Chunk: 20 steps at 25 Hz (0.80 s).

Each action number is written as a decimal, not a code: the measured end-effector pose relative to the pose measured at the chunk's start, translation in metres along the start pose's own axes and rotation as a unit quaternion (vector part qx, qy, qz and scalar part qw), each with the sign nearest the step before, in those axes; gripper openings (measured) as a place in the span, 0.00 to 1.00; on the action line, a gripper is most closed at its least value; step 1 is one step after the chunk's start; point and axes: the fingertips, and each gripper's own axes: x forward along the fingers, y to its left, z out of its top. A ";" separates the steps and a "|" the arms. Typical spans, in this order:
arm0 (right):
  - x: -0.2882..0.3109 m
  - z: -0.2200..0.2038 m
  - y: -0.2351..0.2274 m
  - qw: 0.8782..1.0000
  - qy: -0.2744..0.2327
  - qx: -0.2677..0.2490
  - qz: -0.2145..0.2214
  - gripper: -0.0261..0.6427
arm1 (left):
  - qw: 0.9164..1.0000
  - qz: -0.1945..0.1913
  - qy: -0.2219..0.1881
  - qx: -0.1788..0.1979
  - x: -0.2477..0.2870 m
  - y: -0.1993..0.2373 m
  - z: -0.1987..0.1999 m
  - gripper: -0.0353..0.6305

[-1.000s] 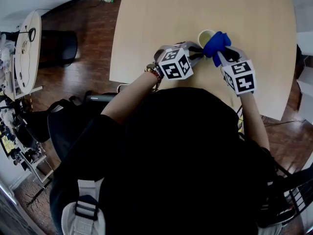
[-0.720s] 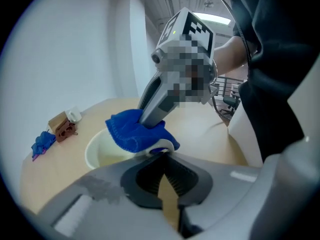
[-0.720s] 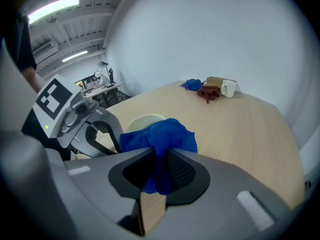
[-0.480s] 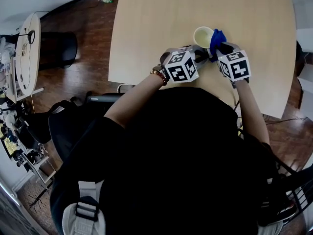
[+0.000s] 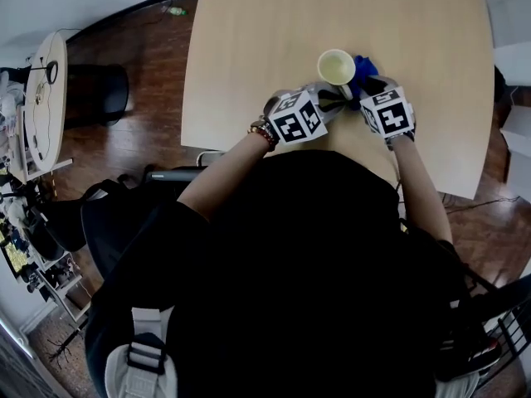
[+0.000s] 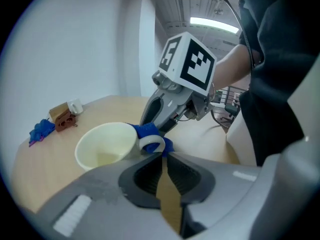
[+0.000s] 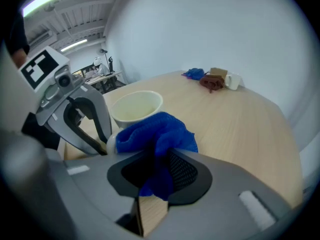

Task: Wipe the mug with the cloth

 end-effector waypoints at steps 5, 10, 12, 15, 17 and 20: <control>-0.027 -0.001 -0.005 0.998 -0.062 0.014 -0.018 0.35 | 0.998 0.023 -0.040 -0.054 -0.037 0.005 -0.004 0.11; -0.121 0.036 -0.019 0.978 -0.194 0.065 -0.050 0.37 | 0.977 0.101 -0.130 -0.135 -0.113 0.035 0.012 0.11; -0.170 0.064 -0.021 0.957 -0.269 0.081 -0.079 0.37 | 0.964 0.135 -0.173 -0.152 -0.150 0.047 0.027 0.11; -0.210 0.087 -0.027 0.931 -0.328 0.085 -0.133 0.36 | 0.940 0.173 -0.241 -0.171 -0.197 0.066 0.052 0.10; -0.212 0.090 -0.030 0.927 -0.333 0.083 -0.149 0.36 | 0.928 0.189 -0.268 -0.176 -0.216 0.072 0.067 0.10; -0.205 0.085 -0.033 0.931 -0.320 0.092 -0.152 0.36 | 0.931 0.188 -0.273 -0.156 -0.221 0.068 0.086 0.10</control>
